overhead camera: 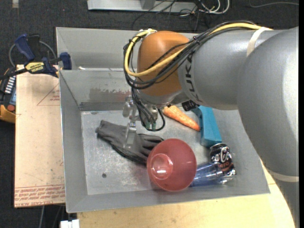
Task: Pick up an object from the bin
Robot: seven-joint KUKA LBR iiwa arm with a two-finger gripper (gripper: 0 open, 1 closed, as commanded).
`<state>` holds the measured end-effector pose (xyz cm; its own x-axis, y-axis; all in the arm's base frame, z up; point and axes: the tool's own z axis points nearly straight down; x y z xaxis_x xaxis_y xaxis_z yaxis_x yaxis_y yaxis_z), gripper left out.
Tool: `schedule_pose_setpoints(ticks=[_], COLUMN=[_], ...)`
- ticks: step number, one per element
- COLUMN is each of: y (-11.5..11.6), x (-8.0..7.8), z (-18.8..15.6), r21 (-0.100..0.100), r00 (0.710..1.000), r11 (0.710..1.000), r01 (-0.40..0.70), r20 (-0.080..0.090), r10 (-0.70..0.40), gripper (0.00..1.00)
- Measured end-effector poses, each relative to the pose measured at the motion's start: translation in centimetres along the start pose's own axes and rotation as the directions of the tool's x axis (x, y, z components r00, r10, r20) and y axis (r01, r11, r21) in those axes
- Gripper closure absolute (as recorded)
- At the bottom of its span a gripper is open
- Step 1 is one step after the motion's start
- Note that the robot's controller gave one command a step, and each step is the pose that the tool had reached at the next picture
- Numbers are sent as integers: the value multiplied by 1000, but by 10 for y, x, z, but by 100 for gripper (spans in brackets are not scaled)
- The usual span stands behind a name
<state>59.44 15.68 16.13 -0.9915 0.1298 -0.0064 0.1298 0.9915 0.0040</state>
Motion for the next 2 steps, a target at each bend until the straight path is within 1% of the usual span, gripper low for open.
schedule_pose_setpoints(ticks=[1, 2], y=[3, -8], x=[34, 10], z=[51, 93], r21=[9, 0], r00=[980, 880], r11=[980, 880], r01=[-197, -475], r20=[-21, -1], r10=[197, 475], gripper=[0, 0])
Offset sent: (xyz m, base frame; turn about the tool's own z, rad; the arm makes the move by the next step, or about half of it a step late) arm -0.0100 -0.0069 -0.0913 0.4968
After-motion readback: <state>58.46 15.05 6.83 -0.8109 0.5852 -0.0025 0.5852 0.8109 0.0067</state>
